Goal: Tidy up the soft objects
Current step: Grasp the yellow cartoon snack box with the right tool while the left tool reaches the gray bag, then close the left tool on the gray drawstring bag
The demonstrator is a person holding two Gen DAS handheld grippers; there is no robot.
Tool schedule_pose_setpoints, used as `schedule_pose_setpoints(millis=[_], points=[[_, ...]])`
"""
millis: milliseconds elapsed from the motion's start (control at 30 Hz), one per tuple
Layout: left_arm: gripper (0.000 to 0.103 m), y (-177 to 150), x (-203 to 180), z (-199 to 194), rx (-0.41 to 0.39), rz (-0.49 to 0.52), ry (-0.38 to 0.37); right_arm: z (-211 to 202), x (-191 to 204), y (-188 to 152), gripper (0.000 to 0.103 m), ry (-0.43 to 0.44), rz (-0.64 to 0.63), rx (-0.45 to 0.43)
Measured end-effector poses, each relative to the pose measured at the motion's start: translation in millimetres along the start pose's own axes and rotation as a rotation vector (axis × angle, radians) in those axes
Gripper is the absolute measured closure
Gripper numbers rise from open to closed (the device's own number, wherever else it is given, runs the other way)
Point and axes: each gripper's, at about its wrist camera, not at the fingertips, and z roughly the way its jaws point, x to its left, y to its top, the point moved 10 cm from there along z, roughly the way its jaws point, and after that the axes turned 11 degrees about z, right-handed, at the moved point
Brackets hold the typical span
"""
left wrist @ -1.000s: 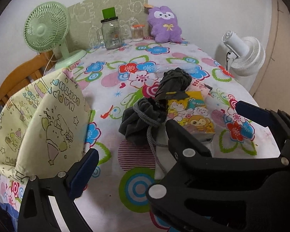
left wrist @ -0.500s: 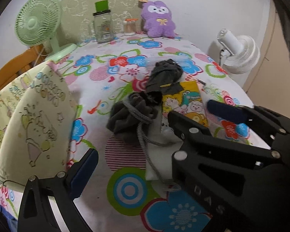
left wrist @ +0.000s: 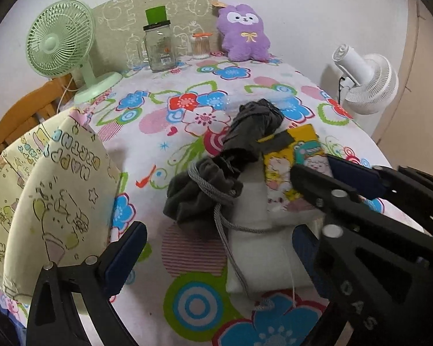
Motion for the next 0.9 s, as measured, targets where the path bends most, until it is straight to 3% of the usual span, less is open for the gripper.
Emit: schedule_pose_setpoints(millis=[267, 600, 900], points=[[0.003, 14, 7, 7, -0.017, -0.008, 0.027, -1, -10, 14, 0.079, -0.038, 0.029, -0.036], [0.038, 17, 19, 27, 0.015, -0.059, 0.021, 10, -22, 19, 0.079, -0.071, 0.071, -0.022], [0.047, 17, 19, 25, 0.003, -0.052, 0.014, 11, -23, 18, 0.079, -0.076, 0.084, -0.012]])
